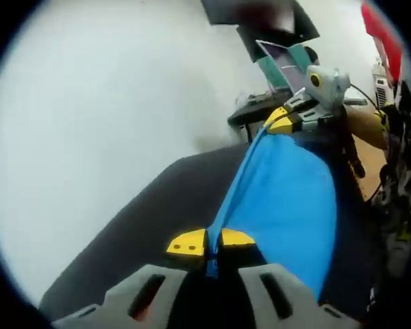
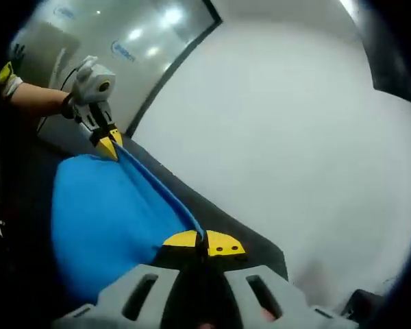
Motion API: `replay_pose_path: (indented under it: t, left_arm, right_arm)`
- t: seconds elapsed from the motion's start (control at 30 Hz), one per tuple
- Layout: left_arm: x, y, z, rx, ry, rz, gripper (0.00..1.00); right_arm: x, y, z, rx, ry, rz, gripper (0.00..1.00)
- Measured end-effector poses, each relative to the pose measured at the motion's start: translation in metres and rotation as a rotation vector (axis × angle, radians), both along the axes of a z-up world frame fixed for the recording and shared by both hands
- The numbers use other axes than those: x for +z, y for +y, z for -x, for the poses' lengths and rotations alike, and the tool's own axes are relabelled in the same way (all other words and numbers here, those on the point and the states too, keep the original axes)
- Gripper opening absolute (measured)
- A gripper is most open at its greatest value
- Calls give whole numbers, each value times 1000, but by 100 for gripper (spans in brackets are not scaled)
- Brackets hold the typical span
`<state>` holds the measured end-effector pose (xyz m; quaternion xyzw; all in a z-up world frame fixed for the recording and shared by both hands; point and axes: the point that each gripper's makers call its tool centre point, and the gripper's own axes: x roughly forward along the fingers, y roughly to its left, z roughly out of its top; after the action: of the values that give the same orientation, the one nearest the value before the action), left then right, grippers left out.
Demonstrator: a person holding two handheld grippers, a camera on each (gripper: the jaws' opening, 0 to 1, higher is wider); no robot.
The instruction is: Spread out the cloth and fold it
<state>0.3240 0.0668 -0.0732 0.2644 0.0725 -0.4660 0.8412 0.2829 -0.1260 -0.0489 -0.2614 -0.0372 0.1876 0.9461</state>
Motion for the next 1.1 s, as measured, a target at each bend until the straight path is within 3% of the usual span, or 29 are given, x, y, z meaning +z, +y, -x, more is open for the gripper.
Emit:
replay_pose_path:
  t: [0.3, 0.4, 0.5, 0.57, 0.73, 0.83, 0.93, 1.03, 1.1]
  left_arm:
    - [-37, -3, -30, 49, 140, 53, 2]
    - [-48, -5, -35, 52, 193, 83, 3]
    - [-57, -5, -39, 52, 265, 148, 3]
    - [-59, -5, -40, 51, 313, 202, 3]
    - [-67, -4, -43, 41, 450, 361, 3]
    - [-68, -1, -45, 40, 482, 374, 4]
    - [-70, -2, -44, 38, 523, 402, 5]
    - [-71, -2, -43, 46, 528, 408, 8]
    - [-71, 0, -45, 60, 515, 406, 12]
  right_arm:
    - [-36, -5, -37, -23, 156, -128, 0]
    - [-56, -7, -46, -31, 243, -212, 0]
    - [-70, -9, -53, -38, 318, -351, 0]
    - [-78, -10, -55, -35, 353, -398, 0]
    - [-85, -13, -61, -54, 361, -387, 6]
    - [-85, -14, -61, -54, 346, -397, 7]
    - [-86, -21, -61, -68, 387, -507, 12]
    - [-91, -28, -62, -90, 446, -600, 17]
    - [-91, -25, -63, -88, 431, -571, 18]
